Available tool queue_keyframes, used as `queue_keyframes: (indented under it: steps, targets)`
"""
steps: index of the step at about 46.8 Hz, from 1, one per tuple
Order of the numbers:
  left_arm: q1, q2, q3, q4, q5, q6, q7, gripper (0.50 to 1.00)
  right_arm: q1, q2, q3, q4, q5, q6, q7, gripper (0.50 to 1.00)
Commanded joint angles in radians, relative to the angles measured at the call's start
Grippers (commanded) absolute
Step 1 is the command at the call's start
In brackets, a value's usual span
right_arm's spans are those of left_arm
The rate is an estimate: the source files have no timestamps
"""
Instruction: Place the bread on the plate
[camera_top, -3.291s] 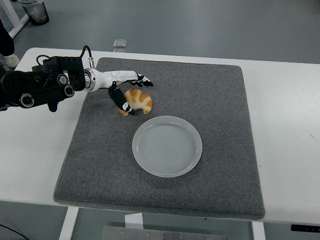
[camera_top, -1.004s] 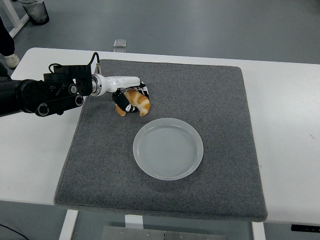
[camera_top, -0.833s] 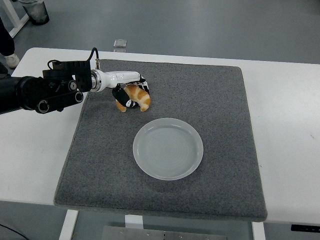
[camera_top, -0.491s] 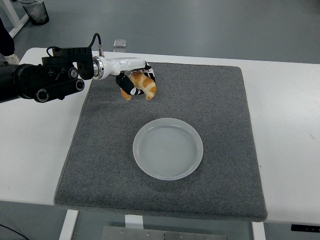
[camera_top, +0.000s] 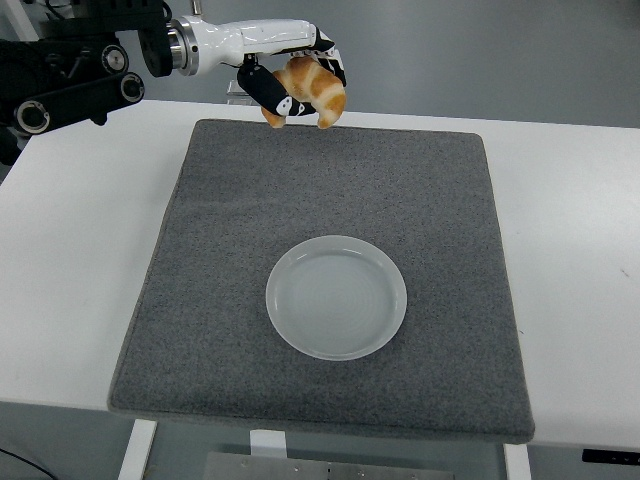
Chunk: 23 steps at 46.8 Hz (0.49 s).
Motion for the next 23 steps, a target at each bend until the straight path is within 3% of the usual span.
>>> queue_keyframes:
  steps: [1,15,23]
  targets:
    - [-0.023,0.022,-0.005,-0.047,0.003,-0.019,-0.034,0.5,0.0,0.0,0.0,0.0,0.0,0.0,0.0,0.952]
    - [-0.046,0.036,-0.015,-0.187,0.029,-0.067,-0.161,0.5,-0.001,0.0,0.0,0.0,0.0,0.0,0.0,0.954]
    - [-0.043,0.03,-0.014,-0.225,0.107,-0.105,-0.197,0.5,0.0,0.0,0.0,0.0,0.0,0.0,0.0,0.952]
